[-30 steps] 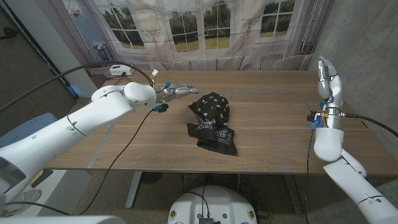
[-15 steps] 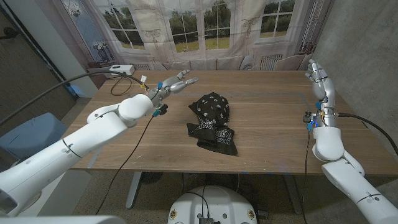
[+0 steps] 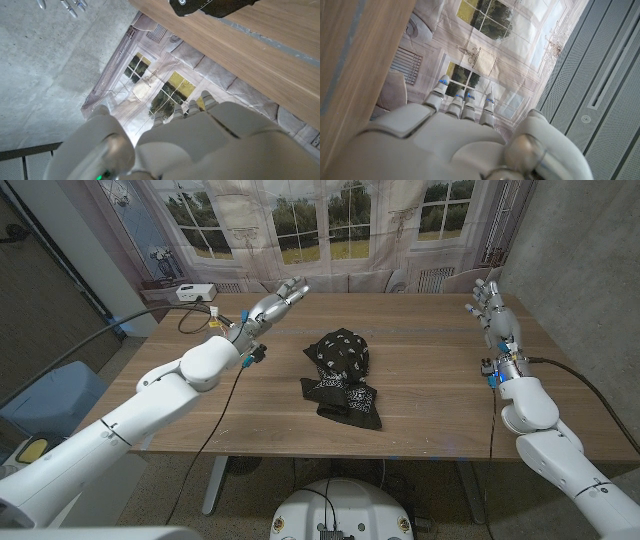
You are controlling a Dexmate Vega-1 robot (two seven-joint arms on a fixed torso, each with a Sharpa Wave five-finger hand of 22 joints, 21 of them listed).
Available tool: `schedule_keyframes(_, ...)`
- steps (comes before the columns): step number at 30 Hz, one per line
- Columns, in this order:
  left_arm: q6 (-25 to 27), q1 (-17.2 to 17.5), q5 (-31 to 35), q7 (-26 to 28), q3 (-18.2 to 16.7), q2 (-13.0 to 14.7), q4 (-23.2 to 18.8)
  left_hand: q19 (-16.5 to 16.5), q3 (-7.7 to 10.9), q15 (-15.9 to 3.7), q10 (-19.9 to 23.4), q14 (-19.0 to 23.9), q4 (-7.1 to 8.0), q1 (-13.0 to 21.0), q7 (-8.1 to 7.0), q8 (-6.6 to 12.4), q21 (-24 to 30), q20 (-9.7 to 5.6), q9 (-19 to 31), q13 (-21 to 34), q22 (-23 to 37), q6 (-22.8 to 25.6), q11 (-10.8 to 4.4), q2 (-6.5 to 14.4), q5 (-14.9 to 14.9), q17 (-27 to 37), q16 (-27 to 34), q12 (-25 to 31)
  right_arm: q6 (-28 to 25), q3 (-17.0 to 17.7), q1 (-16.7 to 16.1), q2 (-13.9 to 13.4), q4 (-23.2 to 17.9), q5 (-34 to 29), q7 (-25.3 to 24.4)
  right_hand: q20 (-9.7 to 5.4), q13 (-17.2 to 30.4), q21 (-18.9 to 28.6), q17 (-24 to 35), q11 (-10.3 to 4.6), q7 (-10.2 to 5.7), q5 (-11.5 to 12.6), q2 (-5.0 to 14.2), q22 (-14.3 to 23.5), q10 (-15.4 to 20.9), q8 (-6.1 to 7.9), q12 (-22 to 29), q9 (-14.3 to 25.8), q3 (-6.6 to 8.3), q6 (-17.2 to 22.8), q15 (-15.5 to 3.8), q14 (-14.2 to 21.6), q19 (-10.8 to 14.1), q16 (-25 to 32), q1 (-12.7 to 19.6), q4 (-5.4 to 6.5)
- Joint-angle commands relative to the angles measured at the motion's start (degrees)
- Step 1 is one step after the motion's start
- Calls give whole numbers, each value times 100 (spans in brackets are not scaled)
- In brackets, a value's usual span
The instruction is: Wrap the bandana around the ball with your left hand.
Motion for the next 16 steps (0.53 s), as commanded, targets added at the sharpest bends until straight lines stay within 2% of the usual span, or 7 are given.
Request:
schedule_keyframes(1,-1282,17,-631,-774,-138,-325,800,-1000,-64,-44,-1190,-1217,20,-72,-47,19,43,-77,17,-15,2,-1144,-53,-19,55,15,25,52,-324,-189,163,10,47,625,135,-198,-20,-193,-127,15,18,65,-21,-8,12,64,68,-5,-84,84,-187,-360,-581,-12,-79,20)
schedule_keyframes(3,-1364,48,-709,-844,-175,-323,838,-1013,-82,-48,-1199,-1219,35,-102,-52,10,34,-83,16,-30,0,-1134,-68,-25,64,13,17,43,-450,-192,156,24,-12,421,-172,-266,-31,-226,-206,-2,11,87,-13,-16,8,75,74,-7,-96,123,-331,-558,-854,-21,-89,14)
schedule_keyframes(5,-1445,95,-780,-864,-221,-341,873,-1015,-91,-53,-1200,-1225,43,-117,-53,6,31,-88,16,-38,0,-1127,-68,-27,69,12,11,39,-585,-204,171,28,-32,370,-320,-287,-35,-255,-251,-11,15,98,-11,-22,36,92,88,-8,-103,180,-372,-613,-1056,-8,-93,9)
schedule_keyframes(6,-1480,120,-794,-854,-239,-355,891,-1013,-96,-56,-1199,-1225,47,-126,-58,4,31,-87,16,-42,-1,-1123,-70,-29,71,12,9,38,-669,-218,189,39,-40,341,-411,-291,-39,-265,-302,-13,19,110,-7,-27,43,85,92,-8,-112,183,-373,-669,-1279,7,-103,7)
schedule_keyframes(10,-1505,167,-905,-863,-289,-386,971,-1011,-118,-63,-1200,-1227,66,-163,-64,-15,27,-96,15,-62,-3,-1126,-76,-33,83,10,-1,29,-843,-333,342,180,53,236,-699,-272,-44,-276,-388,32,23,131,-1,-31,117,75,117,-8,-137,188,-380,-811,-1767,18,-134,9)
schedule_keyframes(12,-1497,183,-949,-849,-312,-404,1019,-1062,-145,-64,-1261,-1249,93,-211,-48,-61,0,-96,14,-89,-5,-1187,-63,-32,101,7,-21,-5,-814,-416,455,257,159,238,-687,-253,-44,-252,-400,24,30,134,3,-31,117,74,116,-8,-139,189,-386,-822,-1775,24,-138,9)
schedule_keyframes(16,-1532,239,-1007,-812,-365,-430,1083,-1094,-165,-40,-1308,-1294,113,-248,-10,-99,-19,-110,14,-111,-6,-1244,-41,-26,117,4,-47,-31,-716,-602,728,363,391,246,-531,-172,-44,-130,-439,22,50,145,16,-33,99,52,106,-8,-144,135,-386,-772,-1566,64,-141,3)
